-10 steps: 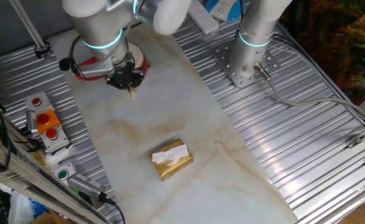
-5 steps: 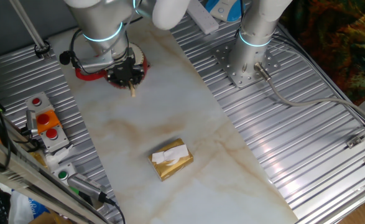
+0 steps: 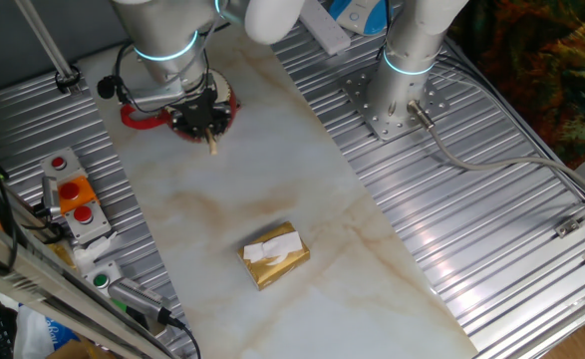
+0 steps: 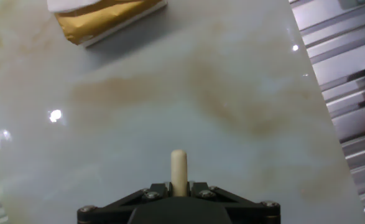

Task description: Play the drum

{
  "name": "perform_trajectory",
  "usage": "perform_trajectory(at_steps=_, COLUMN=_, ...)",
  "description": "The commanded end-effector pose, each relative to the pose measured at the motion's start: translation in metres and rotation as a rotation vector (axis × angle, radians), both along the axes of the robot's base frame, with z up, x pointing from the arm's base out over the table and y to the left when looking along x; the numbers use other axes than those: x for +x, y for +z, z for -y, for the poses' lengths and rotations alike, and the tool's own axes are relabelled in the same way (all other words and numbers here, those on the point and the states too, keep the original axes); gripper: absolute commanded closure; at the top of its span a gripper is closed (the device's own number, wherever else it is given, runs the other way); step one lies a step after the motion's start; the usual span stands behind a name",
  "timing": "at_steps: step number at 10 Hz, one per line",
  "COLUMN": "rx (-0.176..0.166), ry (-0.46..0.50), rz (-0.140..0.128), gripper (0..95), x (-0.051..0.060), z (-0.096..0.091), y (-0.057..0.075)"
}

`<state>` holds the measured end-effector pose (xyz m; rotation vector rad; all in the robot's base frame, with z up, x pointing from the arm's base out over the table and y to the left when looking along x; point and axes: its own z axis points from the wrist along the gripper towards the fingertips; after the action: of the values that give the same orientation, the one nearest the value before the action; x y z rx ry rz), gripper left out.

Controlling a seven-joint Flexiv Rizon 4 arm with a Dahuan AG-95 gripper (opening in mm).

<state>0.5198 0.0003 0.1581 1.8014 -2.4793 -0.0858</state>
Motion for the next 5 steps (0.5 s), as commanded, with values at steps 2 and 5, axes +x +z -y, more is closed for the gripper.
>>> perform_trajectory(at_steps=2, rx=0.002, ry=0.0, rz=-0.002, gripper=95.0, x=0.002, z=-0.001, y=-0.001)
perform_trajectory(at_steps=5, rx=0.11, ry=0.0, rz=0.06, gripper=95.0, x=0.01, z=-0.002, y=-0.035)
